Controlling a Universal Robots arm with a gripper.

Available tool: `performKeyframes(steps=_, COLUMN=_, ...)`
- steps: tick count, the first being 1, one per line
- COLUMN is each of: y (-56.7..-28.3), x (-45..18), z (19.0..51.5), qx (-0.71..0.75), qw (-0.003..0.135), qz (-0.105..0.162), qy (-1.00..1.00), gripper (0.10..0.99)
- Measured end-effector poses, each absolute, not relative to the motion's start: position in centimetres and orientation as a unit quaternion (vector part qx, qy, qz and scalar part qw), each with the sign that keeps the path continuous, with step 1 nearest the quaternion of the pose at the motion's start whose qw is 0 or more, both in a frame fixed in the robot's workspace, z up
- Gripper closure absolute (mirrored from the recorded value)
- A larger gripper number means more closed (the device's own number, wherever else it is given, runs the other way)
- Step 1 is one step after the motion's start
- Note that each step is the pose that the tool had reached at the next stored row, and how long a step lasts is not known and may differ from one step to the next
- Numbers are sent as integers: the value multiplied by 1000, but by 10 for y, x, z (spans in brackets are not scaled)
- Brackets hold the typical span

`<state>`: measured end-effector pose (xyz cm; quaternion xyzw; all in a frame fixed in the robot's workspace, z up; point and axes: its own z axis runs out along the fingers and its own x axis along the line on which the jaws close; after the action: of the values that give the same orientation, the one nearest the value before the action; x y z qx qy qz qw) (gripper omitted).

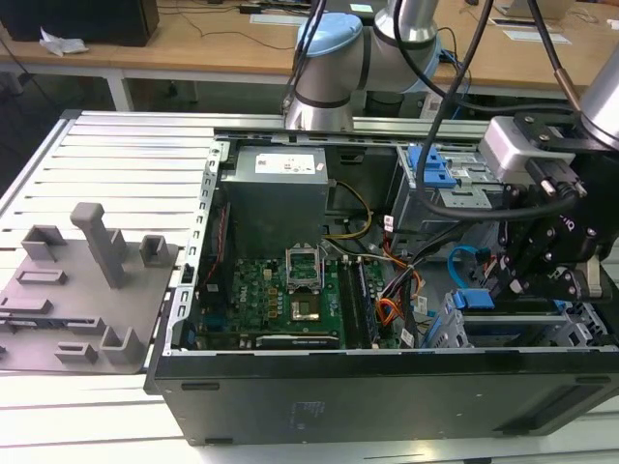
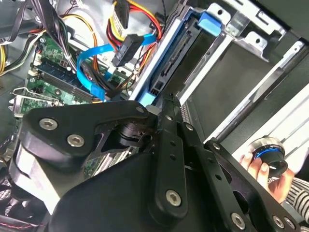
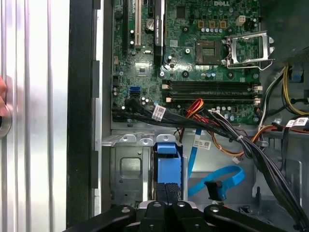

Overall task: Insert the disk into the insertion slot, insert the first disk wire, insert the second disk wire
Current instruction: 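Insert the disk into the insertion slot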

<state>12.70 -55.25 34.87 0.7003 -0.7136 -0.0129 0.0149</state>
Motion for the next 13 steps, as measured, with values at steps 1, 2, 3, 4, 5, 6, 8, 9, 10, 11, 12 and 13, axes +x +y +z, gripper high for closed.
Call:
performKeyframes(steps=1, y=-552, x=128, z=348, qx=700, qw=15, qz=-13, qy=-714, gripper=980)
performKeyframes(steps=2, y=-553, x=130, z=348, qx=700, qw=15, qz=-13, qy=-714, gripper=980)
performKeyframes(steps=3, y=-552, x=131, z=348, qx=700, qw=15, qz=-13, qy=-714, gripper=980)
performKeyframes(steps=4, y=-552, x=132, z=348, qx=700, qw=15, qz=-13, qy=-714, gripper=980)
performKeyframes(steps=5, y=-552, x=132, z=348, qx=700, qw=15, qz=-13, qy=-714, gripper=980)
performKeyframes(steps=6, y=-553, x=132, z=348, qx=700, qw=15, qz=-13, qy=-714, gripper=980)
performKeyframes(steps=8, y=-553, x=132, z=348, qx=700, qw=15, qz=-13, qy=-714, gripper=980)
performKeyframes(steps=9, y=-553, x=132, z=348, qx=700, qw=15, qz=-13, qy=-714, gripper=980)
performKeyframes(steps=10, y=-553, x=132, z=348, qx=700, qw=15, qz=-13, qy=-714, gripper=980)
performKeyframes(steps=11, y=-553, x=132, z=348, qx=700, qw=15, qz=-13, qy=-714, gripper=980)
performKeyframes(steps=12, y=-553, x=132, z=348, qx=700, qw=15, qz=-13, qy=-714, gripper=980)
performKeyframes(steps=13, y=-553, x=132, z=348, qx=700, qw=15, qz=-13, qy=-714, gripper=980)
